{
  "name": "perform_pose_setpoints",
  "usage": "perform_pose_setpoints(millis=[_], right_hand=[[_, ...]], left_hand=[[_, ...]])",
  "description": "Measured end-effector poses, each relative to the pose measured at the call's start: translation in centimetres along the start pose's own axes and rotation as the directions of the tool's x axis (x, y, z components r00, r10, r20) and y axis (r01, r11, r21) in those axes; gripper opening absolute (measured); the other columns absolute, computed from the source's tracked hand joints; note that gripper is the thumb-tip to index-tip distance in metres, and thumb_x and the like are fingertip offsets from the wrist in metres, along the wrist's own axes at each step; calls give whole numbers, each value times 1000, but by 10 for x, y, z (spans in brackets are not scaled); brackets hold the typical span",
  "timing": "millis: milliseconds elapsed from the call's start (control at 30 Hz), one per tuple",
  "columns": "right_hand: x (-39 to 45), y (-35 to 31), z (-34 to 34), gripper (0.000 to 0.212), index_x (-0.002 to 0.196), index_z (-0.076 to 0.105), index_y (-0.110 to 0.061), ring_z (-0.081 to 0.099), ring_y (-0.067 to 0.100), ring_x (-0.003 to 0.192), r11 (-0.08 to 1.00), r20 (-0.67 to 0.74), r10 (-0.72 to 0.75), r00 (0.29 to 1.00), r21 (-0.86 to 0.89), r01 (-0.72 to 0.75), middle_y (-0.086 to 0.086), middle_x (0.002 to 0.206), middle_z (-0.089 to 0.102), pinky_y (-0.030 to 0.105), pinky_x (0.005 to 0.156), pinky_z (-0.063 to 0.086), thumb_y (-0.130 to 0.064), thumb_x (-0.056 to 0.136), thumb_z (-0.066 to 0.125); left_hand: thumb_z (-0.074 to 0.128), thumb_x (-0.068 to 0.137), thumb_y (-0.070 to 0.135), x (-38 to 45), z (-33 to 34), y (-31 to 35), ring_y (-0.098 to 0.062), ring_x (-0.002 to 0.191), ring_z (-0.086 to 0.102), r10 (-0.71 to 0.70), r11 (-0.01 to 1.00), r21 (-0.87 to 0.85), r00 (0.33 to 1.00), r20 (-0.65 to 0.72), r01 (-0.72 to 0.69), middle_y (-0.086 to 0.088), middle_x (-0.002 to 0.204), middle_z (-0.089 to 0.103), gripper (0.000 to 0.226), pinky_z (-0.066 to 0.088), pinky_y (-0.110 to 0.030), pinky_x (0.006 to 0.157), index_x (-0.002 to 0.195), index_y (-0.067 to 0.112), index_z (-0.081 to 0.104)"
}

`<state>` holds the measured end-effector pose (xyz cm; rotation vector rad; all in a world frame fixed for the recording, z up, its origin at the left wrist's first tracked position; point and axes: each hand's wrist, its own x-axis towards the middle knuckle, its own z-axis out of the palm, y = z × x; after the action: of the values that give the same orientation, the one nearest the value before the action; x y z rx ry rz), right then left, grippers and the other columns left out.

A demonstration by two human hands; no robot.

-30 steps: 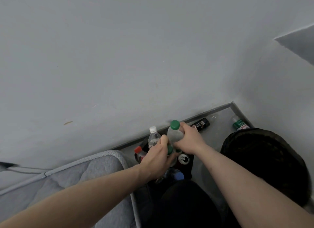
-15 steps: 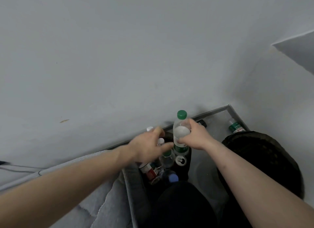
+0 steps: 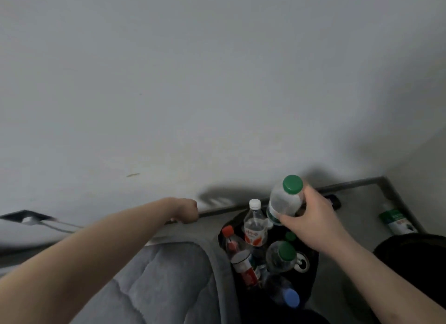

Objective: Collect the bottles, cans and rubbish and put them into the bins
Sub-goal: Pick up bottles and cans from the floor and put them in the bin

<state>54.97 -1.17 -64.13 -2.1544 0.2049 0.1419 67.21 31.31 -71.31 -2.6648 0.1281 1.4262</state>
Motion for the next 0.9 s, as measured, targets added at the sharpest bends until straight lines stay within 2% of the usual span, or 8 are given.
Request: perform_pose_setpoints(millis=[133,300,433,500,633,733,833,900], right_hand=[[8,2,14,46,106,52,-48,60,0,96,998,54,-37,998,-44,40,-21,105,60,30,80,53,-29,70,75],[23,3,34,55,111,51,-43,56,5,97,982,126,3,992,-189,21,-21,109,52,28,76,45,-18,67,75],[29,8,50,61,113,49,-45,53,4,97,971,184,62,981,-239,-17,-20,111,52,29,76,45,-17,66,74],[28,11,53,63,114,48,-48,53,1,97,971,196,85,977,-237,-36,-21,112,52,30,77,47,-16,66,75],[26,15,53,66,104,46,-58,56,-3,89,968,166,154,974,-225,-115,-25,107,56,25,73,42,-14,67,80],[22,19,49,54,100,55,-50,61,-6,83,962,152,222,963,-197,-191,-20,94,67,19,69,44,-18,69,84],[18,29,35,48,94,57,-40,62,4,81,932,91,338,937,-169,-320,-14,88,68,31,70,47,-18,67,89],[17,34,24,49,94,58,-33,64,13,85,890,60,446,893,-129,-436,-11,90,68,39,80,48,-15,64,93]], left_hand=[[46,90,16,28,19,-16,-31,114,63,-27,993,113,999,31,23,-18,127,63,37,51,-33,88,122,5,61],[53,83,15,66,42,-36,-34,108,63,-55,964,266,992,114,22,-20,118,61,20,55,-39,89,101,10,60],[50,94,20,84,62,-36,-35,117,61,-1,970,239,984,178,-42,-20,128,61,35,49,-38,92,122,2,63],[50,94,20,93,76,-34,-37,112,63,30,970,231,975,219,-82,-22,122,66,35,50,-39,88,115,-3,67],[49,93,22,105,99,-30,-37,108,65,65,955,260,956,287,-143,-22,118,67,36,52,-37,88,112,-1,69],[47,96,18,109,102,-37,-35,116,63,43,978,179,949,313,-104,-22,130,63,39,49,-38,92,125,-2,64],[46,96,16,115,84,-71,-32,124,59,-25,999,41,973,228,16,-21,138,57,43,48,-39,101,135,-1,57],[48,95,21,112,75,-104,-33,121,60,-84,994,85,979,186,70,-21,135,59,43,49,-40,101,130,0,60]])
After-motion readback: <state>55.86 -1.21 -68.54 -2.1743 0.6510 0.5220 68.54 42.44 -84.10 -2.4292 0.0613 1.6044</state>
